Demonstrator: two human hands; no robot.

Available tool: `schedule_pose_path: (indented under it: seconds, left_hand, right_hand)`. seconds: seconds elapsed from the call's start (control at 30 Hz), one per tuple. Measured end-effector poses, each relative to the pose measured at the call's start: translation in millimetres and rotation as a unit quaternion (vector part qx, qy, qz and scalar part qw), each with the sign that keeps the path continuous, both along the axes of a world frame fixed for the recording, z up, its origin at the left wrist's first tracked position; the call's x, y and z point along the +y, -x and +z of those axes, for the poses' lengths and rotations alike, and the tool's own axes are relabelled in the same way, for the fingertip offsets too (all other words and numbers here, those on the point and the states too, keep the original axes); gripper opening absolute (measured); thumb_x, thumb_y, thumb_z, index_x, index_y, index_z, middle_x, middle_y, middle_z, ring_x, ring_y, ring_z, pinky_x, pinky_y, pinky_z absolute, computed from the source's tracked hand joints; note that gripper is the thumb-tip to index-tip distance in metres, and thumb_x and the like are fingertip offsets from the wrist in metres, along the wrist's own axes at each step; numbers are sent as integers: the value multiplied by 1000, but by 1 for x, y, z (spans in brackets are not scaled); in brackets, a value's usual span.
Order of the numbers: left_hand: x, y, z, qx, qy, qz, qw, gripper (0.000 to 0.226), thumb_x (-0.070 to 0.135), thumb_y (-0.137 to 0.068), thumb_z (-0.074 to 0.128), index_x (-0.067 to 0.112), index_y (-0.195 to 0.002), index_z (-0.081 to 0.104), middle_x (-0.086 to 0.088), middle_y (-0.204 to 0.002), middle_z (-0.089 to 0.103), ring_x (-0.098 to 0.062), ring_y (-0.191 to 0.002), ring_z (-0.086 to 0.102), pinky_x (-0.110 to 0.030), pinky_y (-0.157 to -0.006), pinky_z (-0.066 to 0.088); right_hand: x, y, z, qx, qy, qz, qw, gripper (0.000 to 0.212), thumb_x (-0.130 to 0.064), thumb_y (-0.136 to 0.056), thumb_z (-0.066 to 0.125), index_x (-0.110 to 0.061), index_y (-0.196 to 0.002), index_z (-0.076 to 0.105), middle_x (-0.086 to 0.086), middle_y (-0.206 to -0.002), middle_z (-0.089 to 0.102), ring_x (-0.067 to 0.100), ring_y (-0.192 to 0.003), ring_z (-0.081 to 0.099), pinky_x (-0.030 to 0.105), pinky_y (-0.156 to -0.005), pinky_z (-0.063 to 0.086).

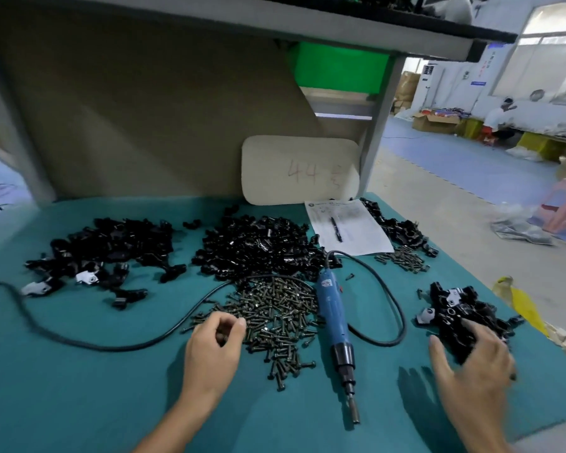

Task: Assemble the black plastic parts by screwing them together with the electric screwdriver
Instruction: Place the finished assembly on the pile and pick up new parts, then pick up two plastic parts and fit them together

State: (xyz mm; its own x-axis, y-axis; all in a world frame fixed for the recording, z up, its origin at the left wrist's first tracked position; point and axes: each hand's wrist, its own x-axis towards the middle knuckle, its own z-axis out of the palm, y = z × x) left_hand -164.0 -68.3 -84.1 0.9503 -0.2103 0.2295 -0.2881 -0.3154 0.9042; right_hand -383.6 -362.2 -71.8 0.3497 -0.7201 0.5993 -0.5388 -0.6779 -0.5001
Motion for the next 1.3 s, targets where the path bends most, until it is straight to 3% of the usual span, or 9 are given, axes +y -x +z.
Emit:
schedule_pose_path:
  seconds: [0.13, 0.27, 0.47, 0.63, 0.77, 0.87, 1.03, 1.17, 1.3]
  left_hand:
    - [10, -24, 3, -21, -22, 24, 999, 11, 29, -95, 66, 34, -86, 63, 15, -83, 64, -9, -88, 57, -34, -77, 49]
    - [37, -79, 10, -70, -109, 107, 986, 13, 26, -96, 64, 27, -108, 64, 11, -110, 62, -19, -113, 50, -36, -96, 41]
    - [92, -157, 17, -81, -235, 250, 936, 39, 22, -93, 66, 19, -131, 58, -14, -136, 53, -38, -126, 42, -54, -105, 34]
    - [116, -213, 28, -43, -354, 160, 921, 61, 33, -95, 58, 33, -152, 37, -7, -163, 25, -35, -148, 18, -60, -115, 19]
    - [99, -226, 34, -144, -476, -4, 868, 71, 56, -80, 51, 39, -149, 44, 1, -151, 46, -28, -139, 33, -50, -107, 27]
    - [74, -224, 30, -169, -534, -59, 826, 62, 64, -89, 56, 34, -142, 53, 7, -110, 67, -18, -110, 53, -39, -91, 31]
    - [60, -215, 39, -34, -357, -64, 931, 34, 47, -87, 75, 30, -112, 59, 8, -97, 64, -12, -85, 59, -33, -73, 44]
    - [60, -202, 57, 33, -215, -43, 975, 27, 43, -88, 75, 31, -101, 55, 4, -100, 69, -15, -79, 64, -32, -67, 51]
    - [63, -171, 75, 56, -148, -58, 986, 28, 33, -83, 82, 31, -100, 59, -2, -94, 69, -21, -78, 65, -32, -69, 51]
  right_hand:
    - [32, -69, 38, 20, -51, 205, 977, 29, -20, -93, 71, -18, -120, 60, -4, -110, 58, 20, -108, 55, 38, -94, 46]
    - [43, -163, 54, 192, -42, 347, 917, 21, -28, -102, 61, -24, -122, 60, -7, -115, 57, 15, -108, 54, 31, -87, 46]
    - [35, -275, 39, 378, 20, 321, 868, 47, -30, -107, 46, -18, -152, 41, 13, -150, 44, 37, -133, 43, 43, -109, 39]
    - [28, -308, 23, 447, 85, 286, 843, 38, -29, -110, 41, -15, -144, 49, 14, -141, 49, 37, -124, 45, 43, -108, 37]
    - [21, -311, 17, 402, 73, 293, 864, 27, -22, -109, 45, -12, -131, 57, 13, -127, 54, 33, -110, 50, 39, -102, 37]
    - [15, -308, 18, 365, 50, 296, 881, 24, -25, -108, 49, -11, -123, 61, 14, -121, 58, 33, -109, 51, 38, -99, 38]
    - [19, -295, 35, 146, -120, 317, 929, 22, -32, -106, 55, -14, -102, 66, 6, -93, 63, 24, -89, 59, 33, -71, 41]
    - [42, -270, 54, -94, -484, 354, 795, 20, -29, -106, 55, -12, -100, 61, 13, -94, 68, 18, -69, 71, 27, -59, 55]
    - [80, -227, 57, -173, -617, 335, 691, 22, -29, -100, 65, -8, -96, 62, 3, -78, 65, 17, -65, 67, 27, -60, 57]
